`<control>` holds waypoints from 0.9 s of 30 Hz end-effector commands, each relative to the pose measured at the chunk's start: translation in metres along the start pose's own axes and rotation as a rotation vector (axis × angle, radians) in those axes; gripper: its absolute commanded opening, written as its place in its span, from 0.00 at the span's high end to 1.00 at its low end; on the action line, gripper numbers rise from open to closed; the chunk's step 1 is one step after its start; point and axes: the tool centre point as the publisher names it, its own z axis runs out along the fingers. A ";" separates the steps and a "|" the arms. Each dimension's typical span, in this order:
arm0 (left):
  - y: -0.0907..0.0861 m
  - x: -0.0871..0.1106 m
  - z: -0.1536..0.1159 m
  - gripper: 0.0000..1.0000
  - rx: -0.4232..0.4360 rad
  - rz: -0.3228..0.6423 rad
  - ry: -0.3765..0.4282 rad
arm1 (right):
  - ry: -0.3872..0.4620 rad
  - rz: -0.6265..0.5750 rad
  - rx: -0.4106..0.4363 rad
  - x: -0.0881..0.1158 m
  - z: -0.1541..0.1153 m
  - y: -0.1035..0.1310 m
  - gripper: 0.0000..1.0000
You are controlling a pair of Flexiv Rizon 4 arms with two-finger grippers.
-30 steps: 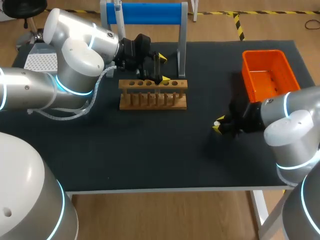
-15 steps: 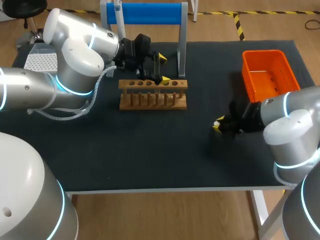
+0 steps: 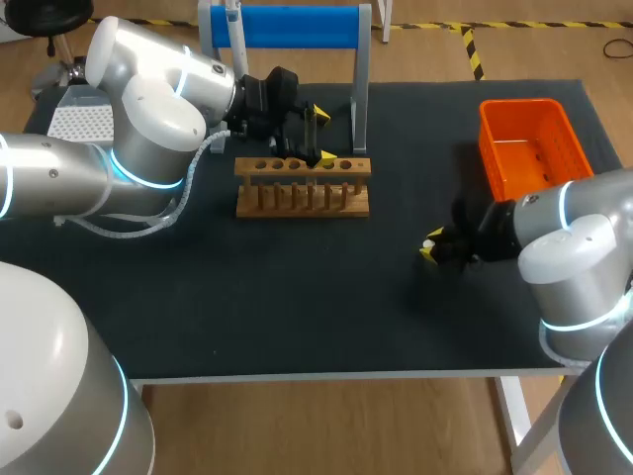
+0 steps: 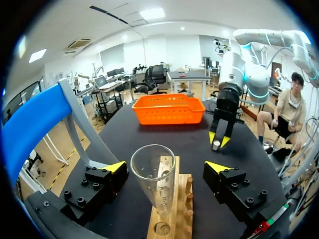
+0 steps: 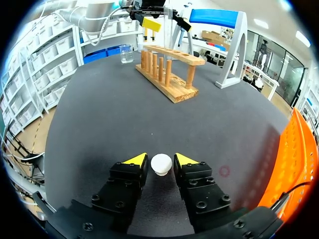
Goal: Invert the test tube, pick up the pipette, mount the tip to pipette, aspirate from beaker and dispense into the tube, eject the tip, return the pipette, and cap with the stopper.
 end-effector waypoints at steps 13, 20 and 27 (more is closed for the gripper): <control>0.001 -0.001 0.000 0.00 0.003 0.001 0.003 | -0.001 0.000 -0.005 0.000 -0.002 0.001 0.78; 0.001 -0.001 0.000 0.00 0.003 0.001 0.003 | 0.001 -0.003 -0.005 0.000 -0.008 0.006 1.00; 0.001 -0.001 0.000 0.00 0.003 0.001 0.003 | 0.028 -0.050 -0.002 -0.010 -0.048 0.048 1.00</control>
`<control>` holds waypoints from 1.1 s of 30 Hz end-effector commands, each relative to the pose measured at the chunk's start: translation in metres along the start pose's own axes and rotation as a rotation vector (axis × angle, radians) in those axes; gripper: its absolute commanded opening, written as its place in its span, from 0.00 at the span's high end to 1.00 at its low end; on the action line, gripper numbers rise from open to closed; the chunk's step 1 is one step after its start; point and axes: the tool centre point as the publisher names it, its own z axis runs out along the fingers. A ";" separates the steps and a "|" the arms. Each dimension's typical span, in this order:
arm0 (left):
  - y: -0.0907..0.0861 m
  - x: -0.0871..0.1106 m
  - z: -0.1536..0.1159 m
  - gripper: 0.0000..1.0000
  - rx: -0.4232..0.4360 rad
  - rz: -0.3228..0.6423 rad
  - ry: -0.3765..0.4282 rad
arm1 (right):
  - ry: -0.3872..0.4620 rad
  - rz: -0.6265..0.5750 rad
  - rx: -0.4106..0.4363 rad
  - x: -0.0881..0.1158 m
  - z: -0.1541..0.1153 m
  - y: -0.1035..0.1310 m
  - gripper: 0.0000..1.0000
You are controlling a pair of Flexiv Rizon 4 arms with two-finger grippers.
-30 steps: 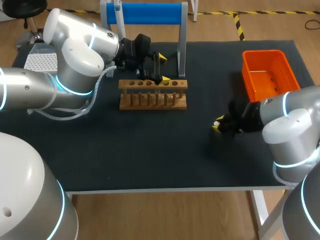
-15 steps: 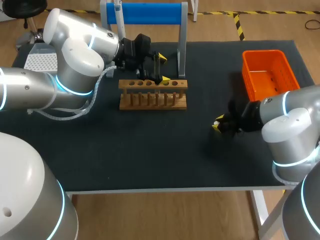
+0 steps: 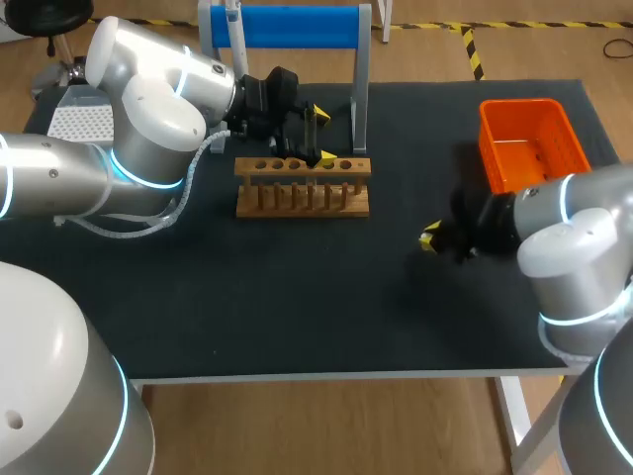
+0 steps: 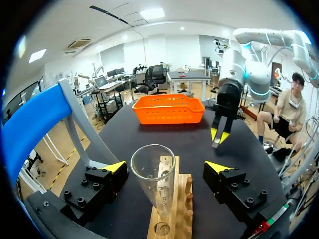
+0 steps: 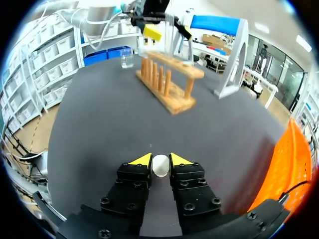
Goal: Invert the test tube, pick up the pipette, mount the tip to pipette, aspirate from beaker and dispense into the tube, eject the tip, return the pipette, and cap with the stopper.
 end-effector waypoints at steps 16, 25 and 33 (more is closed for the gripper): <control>0.001 -0.001 0.000 0.00 0.003 0.001 0.003 | 0.105 -0.133 0.032 -0.019 -0.077 0.086 1.00; 0.001 -0.001 0.000 0.00 0.003 0.001 0.003 | 0.105 -0.133 0.032 -0.019 -0.077 0.086 1.00; 0.001 -0.001 0.000 0.00 0.003 0.001 0.003 | 0.105 -0.133 0.032 -0.019 -0.077 0.086 1.00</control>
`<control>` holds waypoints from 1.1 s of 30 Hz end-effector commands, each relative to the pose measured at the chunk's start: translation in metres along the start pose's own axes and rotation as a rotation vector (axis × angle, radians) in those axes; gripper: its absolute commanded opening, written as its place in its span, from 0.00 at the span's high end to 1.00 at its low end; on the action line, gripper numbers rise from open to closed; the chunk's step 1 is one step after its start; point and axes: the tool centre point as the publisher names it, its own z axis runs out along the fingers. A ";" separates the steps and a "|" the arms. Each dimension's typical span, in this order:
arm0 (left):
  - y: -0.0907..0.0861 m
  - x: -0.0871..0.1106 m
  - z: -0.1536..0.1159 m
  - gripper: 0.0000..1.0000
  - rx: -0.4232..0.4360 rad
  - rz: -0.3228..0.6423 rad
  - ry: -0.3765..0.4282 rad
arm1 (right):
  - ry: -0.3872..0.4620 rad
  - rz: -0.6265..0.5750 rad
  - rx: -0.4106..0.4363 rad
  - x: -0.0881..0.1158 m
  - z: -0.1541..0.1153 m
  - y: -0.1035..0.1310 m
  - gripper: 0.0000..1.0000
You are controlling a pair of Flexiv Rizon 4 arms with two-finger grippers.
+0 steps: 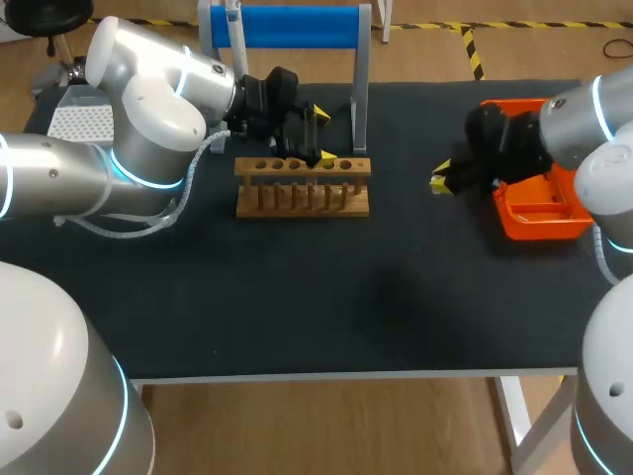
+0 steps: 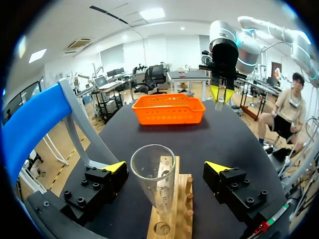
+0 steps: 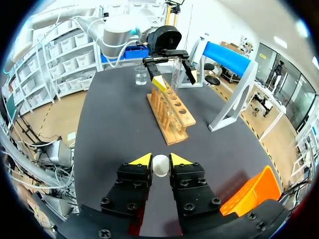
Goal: Invert the test tube, pick up the pipette, mount the tip to pipette, aspirate from beaker and dispense into the tube, eject the tip, return the pipette, and cap with the stopper.
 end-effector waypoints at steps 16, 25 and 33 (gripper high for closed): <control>0.001 -0.001 0.000 0.00 0.003 0.001 0.003 | 0.081 -0.095 -0.033 -0.033 0.012 0.084 1.00; 0.001 -0.001 0.000 0.00 0.003 0.001 0.003 | 0.123 -0.124 -0.029 -0.039 0.033 0.123 1.00; 0.001 -0.001 0.000 0.00 0.003 0.001 0.003 | 0.138 -0.141 -0.035 -0.048 0.050 0.157 1.00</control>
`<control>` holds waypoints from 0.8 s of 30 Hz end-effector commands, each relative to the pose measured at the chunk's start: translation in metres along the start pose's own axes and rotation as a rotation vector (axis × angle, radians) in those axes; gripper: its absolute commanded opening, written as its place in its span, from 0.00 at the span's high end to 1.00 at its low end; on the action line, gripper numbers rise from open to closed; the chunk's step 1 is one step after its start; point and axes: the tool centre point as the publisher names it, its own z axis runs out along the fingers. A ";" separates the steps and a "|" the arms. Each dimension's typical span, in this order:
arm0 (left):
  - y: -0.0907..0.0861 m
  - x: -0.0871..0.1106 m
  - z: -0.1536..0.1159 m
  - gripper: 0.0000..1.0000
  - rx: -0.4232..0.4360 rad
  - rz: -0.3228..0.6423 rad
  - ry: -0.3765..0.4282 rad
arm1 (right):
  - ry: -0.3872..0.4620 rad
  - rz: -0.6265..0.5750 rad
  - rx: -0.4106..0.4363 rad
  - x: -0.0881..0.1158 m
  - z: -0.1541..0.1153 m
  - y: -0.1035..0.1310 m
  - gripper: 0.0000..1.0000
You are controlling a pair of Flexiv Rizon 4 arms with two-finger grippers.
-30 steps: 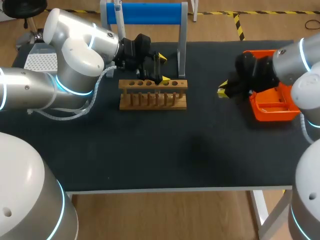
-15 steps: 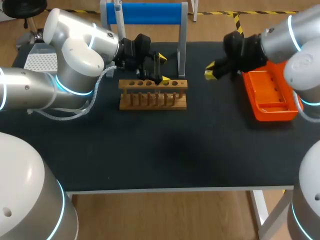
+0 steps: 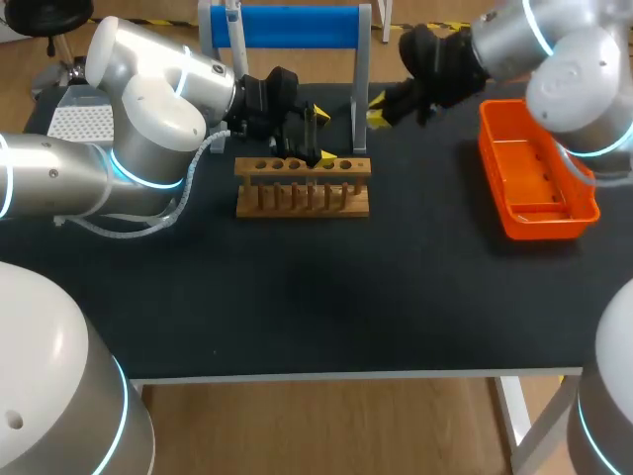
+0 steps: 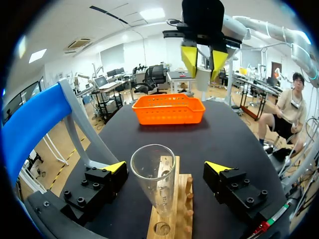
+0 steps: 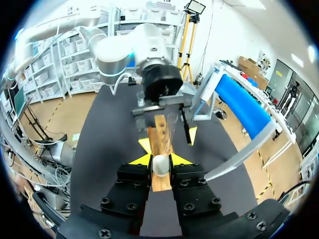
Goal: Invert the test tube, pick up the pipette, mount the tip to pipette, aspirate from beaker and dispense into the tube, eject the tip, return the pipette, and cap with the stopper.
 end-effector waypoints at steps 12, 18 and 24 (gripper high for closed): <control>0.001 -0.001 0.000 0.00 0.003 0.001 0.003 | 0.053 -0.005 0.016 -0.022 0.032 0.042 1.00; 0.001 -0.001 0.000 0.00 0.003 0.001 0.003 | 0.062 -0.005 0.023 -0.021 0.040 0.050 1.00; 0.001 -0.001 0.000 0.00 0.003 0.001 0.003 | 0.070 -0.009 0.024 -0.021 0.047 0.056 1.00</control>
